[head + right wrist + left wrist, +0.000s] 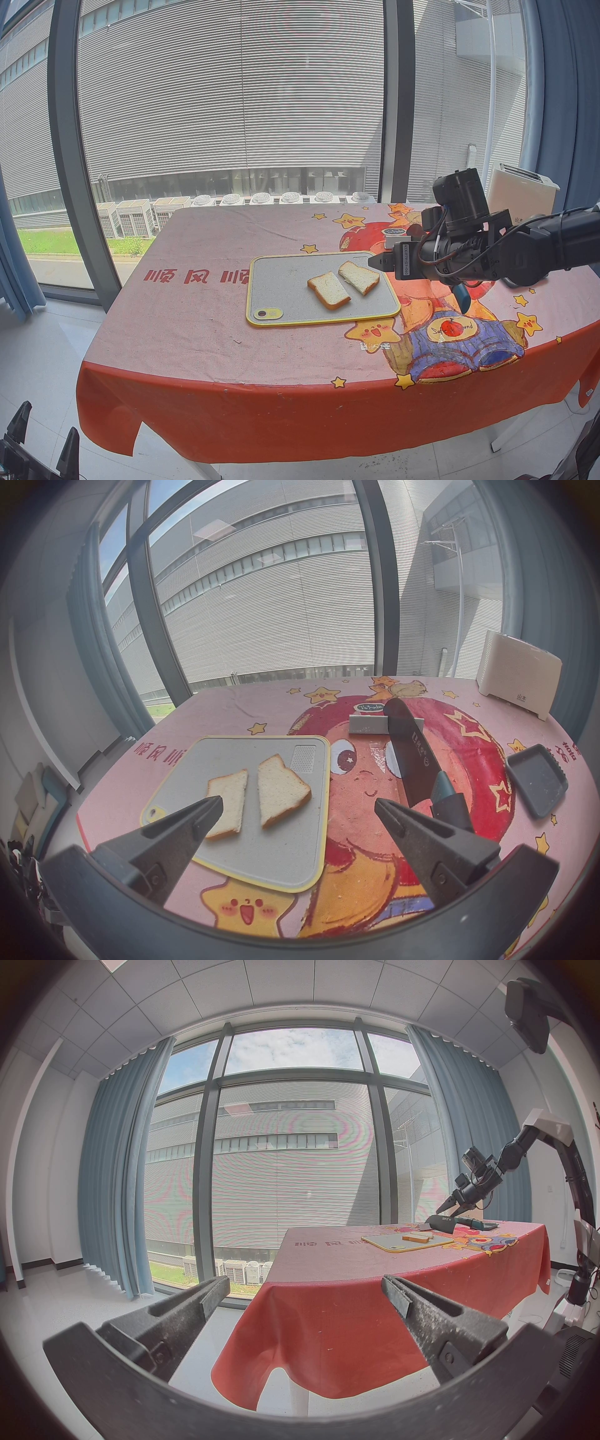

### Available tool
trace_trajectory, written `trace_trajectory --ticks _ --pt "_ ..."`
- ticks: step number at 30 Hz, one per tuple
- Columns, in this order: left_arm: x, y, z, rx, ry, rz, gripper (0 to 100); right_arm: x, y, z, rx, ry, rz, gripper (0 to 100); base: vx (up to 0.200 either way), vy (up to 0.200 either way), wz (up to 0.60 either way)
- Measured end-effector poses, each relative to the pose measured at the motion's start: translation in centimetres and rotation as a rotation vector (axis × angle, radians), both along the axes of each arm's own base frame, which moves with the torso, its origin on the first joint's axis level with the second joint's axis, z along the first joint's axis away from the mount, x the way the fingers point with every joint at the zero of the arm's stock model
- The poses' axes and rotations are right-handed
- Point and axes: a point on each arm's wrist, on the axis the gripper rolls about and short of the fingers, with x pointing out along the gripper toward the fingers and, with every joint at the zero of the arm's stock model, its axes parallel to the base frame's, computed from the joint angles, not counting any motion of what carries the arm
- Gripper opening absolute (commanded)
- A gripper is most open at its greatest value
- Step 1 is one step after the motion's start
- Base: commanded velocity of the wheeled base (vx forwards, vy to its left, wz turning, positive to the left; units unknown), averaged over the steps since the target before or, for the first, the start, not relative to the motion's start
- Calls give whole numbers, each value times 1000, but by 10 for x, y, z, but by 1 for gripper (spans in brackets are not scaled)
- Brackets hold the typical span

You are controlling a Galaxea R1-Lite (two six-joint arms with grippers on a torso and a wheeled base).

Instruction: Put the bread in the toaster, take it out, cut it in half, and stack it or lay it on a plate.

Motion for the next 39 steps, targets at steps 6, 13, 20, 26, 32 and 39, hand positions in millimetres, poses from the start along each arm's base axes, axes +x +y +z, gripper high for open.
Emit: trace_trajectory --ticks 6,13,20,26,32,39 --pt "0 0 0 0 0 0 100 16 1 -9 -6 6 -23 100 0 0 0" --pt "0 0 0 0 0 0 100 32 7 -23 -21 22 -35 100 0 0 0" --pt "0 0 0 0 0 0 100 47 9 -37 -37 32 -60 100 0 0 0" --pt "0 0 0 0 0 0 100 50 9 -44 -48 44 -66 100 0 0 0" --pt "0 0 0 0 0 0 100 52 7 -49 -58 53 -79 100 0 0 0" --pt "0 0 0 0 0 0 100 54 5 -53 -63 60 -85 100 0 0 0"
